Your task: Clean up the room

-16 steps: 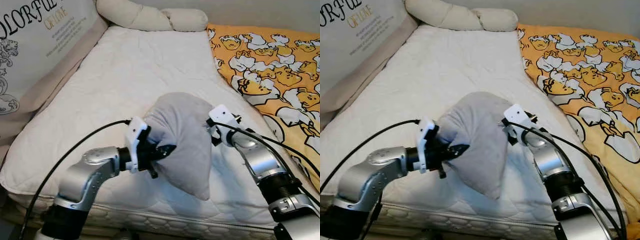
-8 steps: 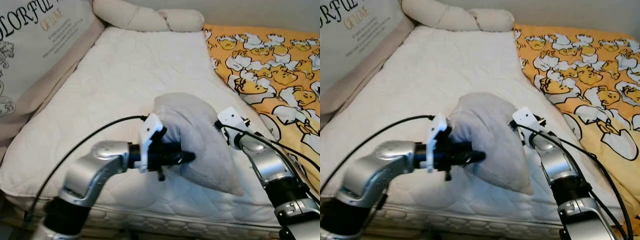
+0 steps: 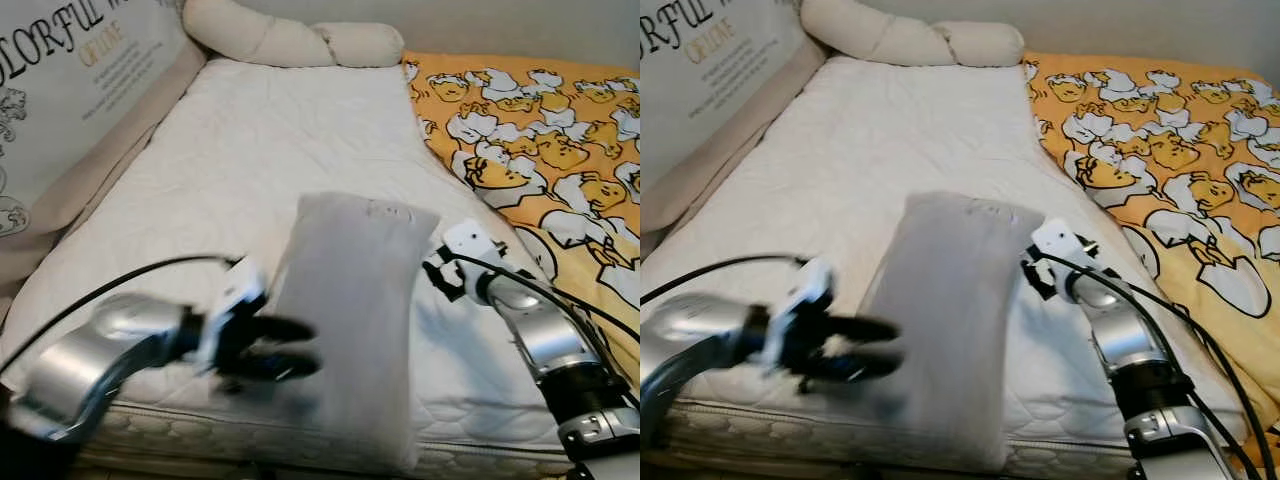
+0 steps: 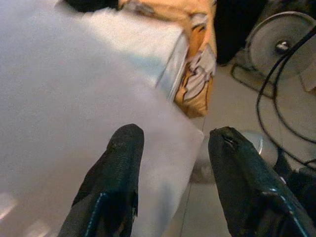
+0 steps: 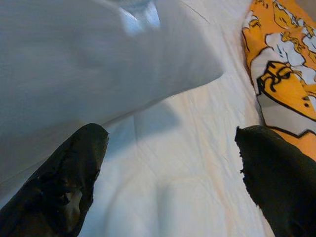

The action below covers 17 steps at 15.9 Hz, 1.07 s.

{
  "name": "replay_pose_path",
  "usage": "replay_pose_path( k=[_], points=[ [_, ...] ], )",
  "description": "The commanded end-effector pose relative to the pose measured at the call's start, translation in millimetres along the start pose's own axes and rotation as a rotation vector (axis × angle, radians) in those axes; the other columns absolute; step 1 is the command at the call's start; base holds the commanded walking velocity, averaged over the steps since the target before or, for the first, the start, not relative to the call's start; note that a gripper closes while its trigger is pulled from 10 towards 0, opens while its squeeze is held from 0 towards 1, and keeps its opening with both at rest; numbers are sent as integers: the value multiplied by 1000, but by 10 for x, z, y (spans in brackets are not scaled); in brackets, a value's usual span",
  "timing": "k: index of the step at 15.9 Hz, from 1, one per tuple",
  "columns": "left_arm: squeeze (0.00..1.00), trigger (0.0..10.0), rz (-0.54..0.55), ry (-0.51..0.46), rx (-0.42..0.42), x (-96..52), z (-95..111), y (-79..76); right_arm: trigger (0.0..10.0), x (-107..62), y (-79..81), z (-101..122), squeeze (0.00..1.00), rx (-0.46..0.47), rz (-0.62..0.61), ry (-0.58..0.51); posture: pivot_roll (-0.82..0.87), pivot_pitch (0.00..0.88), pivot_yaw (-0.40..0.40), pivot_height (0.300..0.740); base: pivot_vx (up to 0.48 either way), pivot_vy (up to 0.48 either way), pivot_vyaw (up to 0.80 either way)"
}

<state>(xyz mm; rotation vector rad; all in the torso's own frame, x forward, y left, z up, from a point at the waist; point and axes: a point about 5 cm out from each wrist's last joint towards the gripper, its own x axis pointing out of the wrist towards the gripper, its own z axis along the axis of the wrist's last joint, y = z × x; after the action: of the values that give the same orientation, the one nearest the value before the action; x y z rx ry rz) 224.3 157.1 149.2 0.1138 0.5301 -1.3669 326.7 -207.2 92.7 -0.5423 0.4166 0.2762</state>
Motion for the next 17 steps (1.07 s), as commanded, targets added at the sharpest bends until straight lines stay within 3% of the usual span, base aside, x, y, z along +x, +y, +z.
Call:
replay_pose_path(
  k=[1,4,5,7,8,10,12,13,15,17],
  points=[
    [1000,10000,34,28,18,-109,-25,36,10000,-21,-20,14,0,13,-3,-17,-70,0,10,740,0,0,0],
    [1000,10000,133,-19,-13,-339,-11,198,10000,-79,-32,-70,0,36,-5,-5,-67,0,12,740,0,0,0],
    [1000,10000,188,-103,-26,-375,59,310,10000,-112,-37,-108,0,90,-11,-6,-67,0,13,740,0,0,0],
    [1000,10000,279,-284,-73,-330,175,514,10000,-192,-52,-148,0,286,-6,-39,-73,0,18,740,0,0,0],
    [1000,10000,292,-348,-103,-260,194,588,10000,-251,-65,-181,1000,394,-1,-63,-73,0,18,740,0,0,0],
    [1000,10000,337,-412,-171,-90,175,759,10000,-382,-98,-294,1000,602,9,-114,-97,0,30,740,0,0,0],
    [1000,10000,420,-473,-223,141,167,984,10000,-551,-60,-447,1000,756,115,-140,-113,0,39,740,0,0,0],
    [1000,10000,415,-479,-242,178,164,1003,10000,-573,-41,-463,1000,773,140,-143,-113,0,39,740,0,0,0],
    [1000,10000,358,-516,-330,401,113,1069,10000,-674,138,-488,1000,907,324,-194,-133,0,51,740,0,0,0],
    [1000,10000,292,-500,-392,555,21,1059,10000,-675,304,-522,1000,986,422,-178,-141,0,60,740,0,0,0]
  ],
)
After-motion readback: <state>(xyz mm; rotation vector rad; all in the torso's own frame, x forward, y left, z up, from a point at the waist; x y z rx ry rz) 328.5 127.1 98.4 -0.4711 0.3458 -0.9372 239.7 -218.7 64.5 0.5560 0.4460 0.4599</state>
